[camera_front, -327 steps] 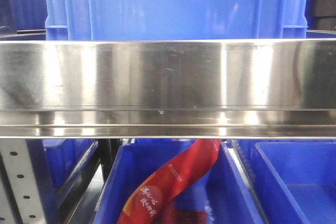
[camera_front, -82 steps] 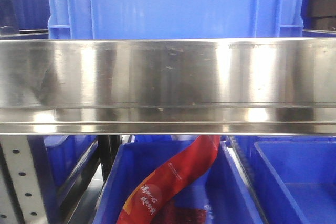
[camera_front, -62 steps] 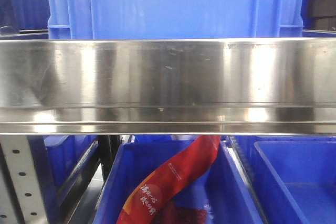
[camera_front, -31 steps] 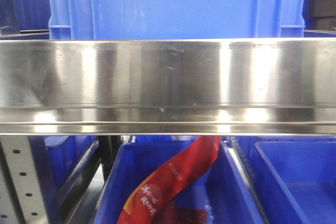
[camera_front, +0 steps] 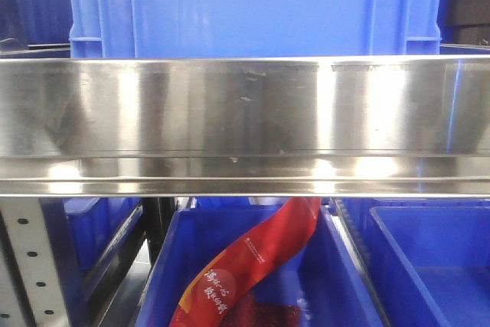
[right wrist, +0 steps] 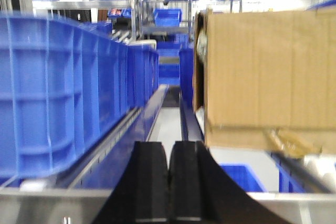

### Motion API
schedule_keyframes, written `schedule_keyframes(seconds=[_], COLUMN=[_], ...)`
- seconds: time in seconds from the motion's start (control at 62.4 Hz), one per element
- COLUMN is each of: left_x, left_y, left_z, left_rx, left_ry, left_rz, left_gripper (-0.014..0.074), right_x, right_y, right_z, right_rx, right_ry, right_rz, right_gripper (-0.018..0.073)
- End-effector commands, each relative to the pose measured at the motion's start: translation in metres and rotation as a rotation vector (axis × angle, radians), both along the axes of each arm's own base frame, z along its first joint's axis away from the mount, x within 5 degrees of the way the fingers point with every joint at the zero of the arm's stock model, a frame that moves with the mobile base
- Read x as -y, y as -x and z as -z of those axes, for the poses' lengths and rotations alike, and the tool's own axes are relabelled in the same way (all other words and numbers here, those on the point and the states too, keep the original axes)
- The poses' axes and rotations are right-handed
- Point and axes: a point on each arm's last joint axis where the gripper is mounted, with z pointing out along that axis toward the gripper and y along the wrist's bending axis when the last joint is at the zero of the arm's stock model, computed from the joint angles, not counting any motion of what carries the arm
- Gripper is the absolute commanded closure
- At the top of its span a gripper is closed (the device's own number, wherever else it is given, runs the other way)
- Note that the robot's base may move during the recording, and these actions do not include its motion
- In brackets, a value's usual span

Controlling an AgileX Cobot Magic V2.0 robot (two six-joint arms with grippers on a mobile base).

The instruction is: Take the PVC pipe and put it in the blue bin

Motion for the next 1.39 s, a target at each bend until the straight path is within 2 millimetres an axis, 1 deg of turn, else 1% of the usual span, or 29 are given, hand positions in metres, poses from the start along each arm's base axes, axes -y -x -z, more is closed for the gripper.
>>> schedule_keyframes(seconds=[0.0, 0.032, 0.112, 0.16, 0.289, 1.379], left_x=[-0.0005, -0.0005, -0.0005, -0.0005, -0.0005, -0.0005], left_y=[0.0014, 0.0014, 0.0014, 0.0014, 0.0014, 0.0014], left_z=[-0.0025, -0.0028, -0.0035, -0.0035, -0.0035, -0.0035], left_rx=[0.03, 0.032, 0.04, 0.04, 0.04, 0.04], left_ry=[0.012, 0.012, 0.014, 0.014, 0.014, 0.014], left_rz=[-0.002, -0.002, -0.002, -0.002, -0.002, -0.002], left_gripper=[0.0707, 0.0707, 0.0707, 0.0707, 0.0707, 0.0707], right_x=[0.0007, 0.0007, 0.0011, 0.0006, 0.0005, 0.0005], right_y=[-0.0006, -0.0012, -0.0009, -0.0014, -0.0015, -0.0015], right_z=[0.0052, 0.0089, 0.0062, 0.0099, 0.0112, 0.0112], right_rx=[0.012, 0.005, 0.042, 0.002, -0.01, -0.011], right_ry=[0.008, 0.008, 0.011, 0.035, 0.073, 0.062], right_rz=[0.011, 0.012, 0.017, 0.014, 0.016, 0.015], right_gripper=[0.0728, 0.0728, 0.0728, 0.0728, 0.0728, 0.0728])
